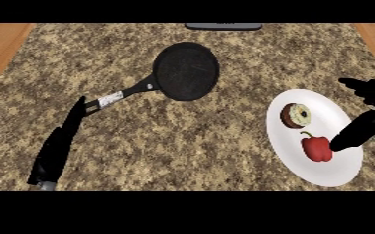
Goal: Pick the bell pepper from the plate and place it in the pan
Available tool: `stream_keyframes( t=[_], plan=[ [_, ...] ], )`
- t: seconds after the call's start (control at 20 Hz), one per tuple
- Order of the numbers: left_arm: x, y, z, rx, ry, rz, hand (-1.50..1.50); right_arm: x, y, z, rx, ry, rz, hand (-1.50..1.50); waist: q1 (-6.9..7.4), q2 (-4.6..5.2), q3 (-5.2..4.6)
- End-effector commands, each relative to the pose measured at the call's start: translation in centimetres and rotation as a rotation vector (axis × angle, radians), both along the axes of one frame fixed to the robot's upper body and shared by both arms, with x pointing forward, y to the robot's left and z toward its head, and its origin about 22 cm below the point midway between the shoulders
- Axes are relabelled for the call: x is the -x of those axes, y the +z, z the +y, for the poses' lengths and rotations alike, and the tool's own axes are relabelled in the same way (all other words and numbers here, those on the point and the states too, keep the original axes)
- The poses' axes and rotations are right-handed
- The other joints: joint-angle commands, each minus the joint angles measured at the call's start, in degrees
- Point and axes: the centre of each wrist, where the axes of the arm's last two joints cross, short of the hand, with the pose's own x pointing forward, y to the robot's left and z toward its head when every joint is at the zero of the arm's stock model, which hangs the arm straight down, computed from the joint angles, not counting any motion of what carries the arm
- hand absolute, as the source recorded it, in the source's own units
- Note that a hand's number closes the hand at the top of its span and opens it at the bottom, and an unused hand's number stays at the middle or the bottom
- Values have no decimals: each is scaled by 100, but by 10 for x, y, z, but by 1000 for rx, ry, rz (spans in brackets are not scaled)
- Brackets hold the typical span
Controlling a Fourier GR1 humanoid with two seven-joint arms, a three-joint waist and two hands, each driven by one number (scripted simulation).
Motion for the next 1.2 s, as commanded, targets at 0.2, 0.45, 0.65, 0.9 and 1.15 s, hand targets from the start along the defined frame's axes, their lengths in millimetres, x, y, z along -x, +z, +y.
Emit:
stream_keyframes(
  t=[0.2,0.45,0.65,0.9,1.15],
  plan=[
    [4,-2,-12,-5,-7,12,0,-25,-7,13,47,-15,153,-150,-31,-3,4],
    [4,9,3,-10,6,-8,0,-20,-40,22,131,-27,251,-150,10,1,3],
    [-7,6,5,-13,34,12,0,-17,-39,29,129,-27,245,-150,-76,-10,3],
    [5,-3,-14,11,2,12,0,-16,-58,26,138,-39,293,-150,-60,-12,4],
    [1,0,-1,-2,19,2,0,-12,-71,30,140,-35,314,-150,-78,-14,4]
  ],
)
